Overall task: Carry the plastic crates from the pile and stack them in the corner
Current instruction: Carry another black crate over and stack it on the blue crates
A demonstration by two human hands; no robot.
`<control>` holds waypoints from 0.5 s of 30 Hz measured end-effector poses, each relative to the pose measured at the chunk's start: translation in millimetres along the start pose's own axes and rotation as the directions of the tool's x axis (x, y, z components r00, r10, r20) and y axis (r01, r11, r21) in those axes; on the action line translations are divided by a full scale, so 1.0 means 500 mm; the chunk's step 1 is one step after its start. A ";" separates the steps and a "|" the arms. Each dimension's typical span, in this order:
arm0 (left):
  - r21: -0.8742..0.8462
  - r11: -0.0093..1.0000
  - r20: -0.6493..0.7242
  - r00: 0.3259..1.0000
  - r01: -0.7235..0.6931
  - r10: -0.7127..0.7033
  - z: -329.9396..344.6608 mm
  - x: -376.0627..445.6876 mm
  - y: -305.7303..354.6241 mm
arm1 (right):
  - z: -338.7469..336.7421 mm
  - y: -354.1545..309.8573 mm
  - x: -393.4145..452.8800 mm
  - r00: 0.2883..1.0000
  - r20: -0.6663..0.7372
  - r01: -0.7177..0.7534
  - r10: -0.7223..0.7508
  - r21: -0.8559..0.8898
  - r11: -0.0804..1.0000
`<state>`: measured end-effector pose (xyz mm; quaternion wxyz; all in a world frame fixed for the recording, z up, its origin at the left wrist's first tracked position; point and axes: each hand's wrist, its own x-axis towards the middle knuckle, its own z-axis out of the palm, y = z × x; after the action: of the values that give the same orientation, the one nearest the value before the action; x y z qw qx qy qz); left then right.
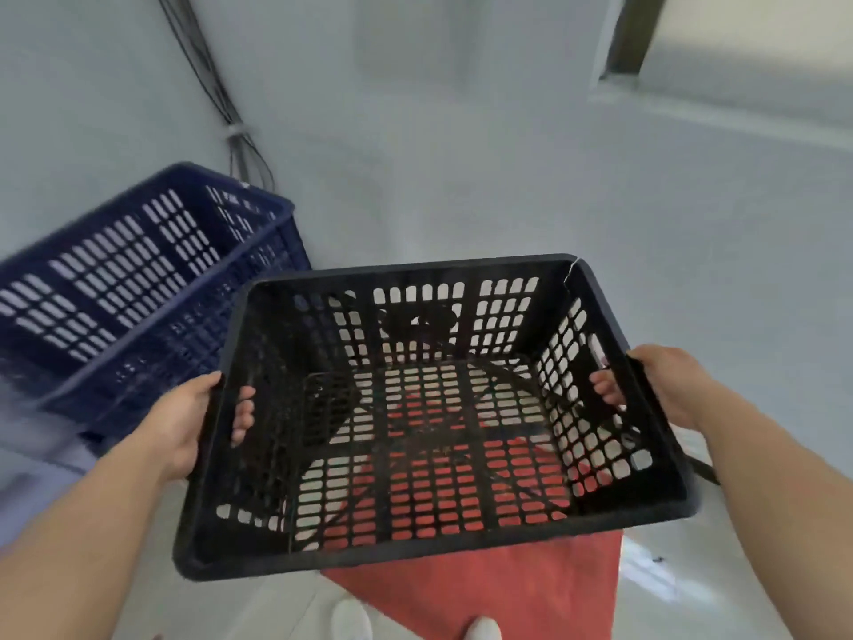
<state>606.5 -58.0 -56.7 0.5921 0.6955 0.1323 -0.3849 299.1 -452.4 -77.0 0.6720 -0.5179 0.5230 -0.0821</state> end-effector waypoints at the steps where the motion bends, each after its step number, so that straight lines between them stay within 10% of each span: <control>1: -0.005 1.000 0.007 1.000 -0.021 0.021 -0.014 -0.025 0.018 | 0.007 -0.027 -0.009 0.999 0.039 0.038 -0.038 0.001 0.999; 15: -0.108 0.919 0.035 0.923 -0.378 0.384 -0.189 -0.281 0.145 | 0.102 -0.321 -0.125 0.827 0.399 0.401 -0.395 0.074 0.913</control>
<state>594.7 48.7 92.9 0.6930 0.6666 -0.0031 -0.2746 380.9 -452.8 82.8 0.7302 -0.6254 0.2534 -0.1076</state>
